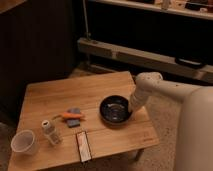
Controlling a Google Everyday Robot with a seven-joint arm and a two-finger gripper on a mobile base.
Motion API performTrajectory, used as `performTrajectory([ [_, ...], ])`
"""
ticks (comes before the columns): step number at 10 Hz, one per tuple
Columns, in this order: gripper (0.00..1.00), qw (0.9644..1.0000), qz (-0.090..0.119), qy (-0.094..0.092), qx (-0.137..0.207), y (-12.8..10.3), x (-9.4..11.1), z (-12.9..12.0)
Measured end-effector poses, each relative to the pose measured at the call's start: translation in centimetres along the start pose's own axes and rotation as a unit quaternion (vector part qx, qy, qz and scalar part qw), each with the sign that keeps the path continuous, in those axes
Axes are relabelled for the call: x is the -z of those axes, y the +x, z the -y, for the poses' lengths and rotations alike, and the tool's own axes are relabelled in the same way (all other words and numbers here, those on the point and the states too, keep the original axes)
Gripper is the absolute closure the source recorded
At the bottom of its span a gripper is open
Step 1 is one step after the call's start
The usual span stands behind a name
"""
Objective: Drag the ceramic bowl in a circle
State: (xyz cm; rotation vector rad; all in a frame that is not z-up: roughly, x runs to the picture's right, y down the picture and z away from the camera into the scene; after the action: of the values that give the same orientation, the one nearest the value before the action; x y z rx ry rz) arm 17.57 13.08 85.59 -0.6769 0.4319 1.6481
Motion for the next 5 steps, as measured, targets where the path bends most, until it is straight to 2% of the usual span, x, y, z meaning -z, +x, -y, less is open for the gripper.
performTrajectory([
  [2, 1.00, 0.9998, 0.015, 0.008, 0.011, 1.3, 2.4, -0.6],
  [3, 1.00, 0.9993, 0.020, 0.012, 0.030, 2.6, 4.2, -2.0],
  [5, 1.00, 0.9988, 0.015, 0.018, 0.042, 3.9, 5.5, -2.5],
])
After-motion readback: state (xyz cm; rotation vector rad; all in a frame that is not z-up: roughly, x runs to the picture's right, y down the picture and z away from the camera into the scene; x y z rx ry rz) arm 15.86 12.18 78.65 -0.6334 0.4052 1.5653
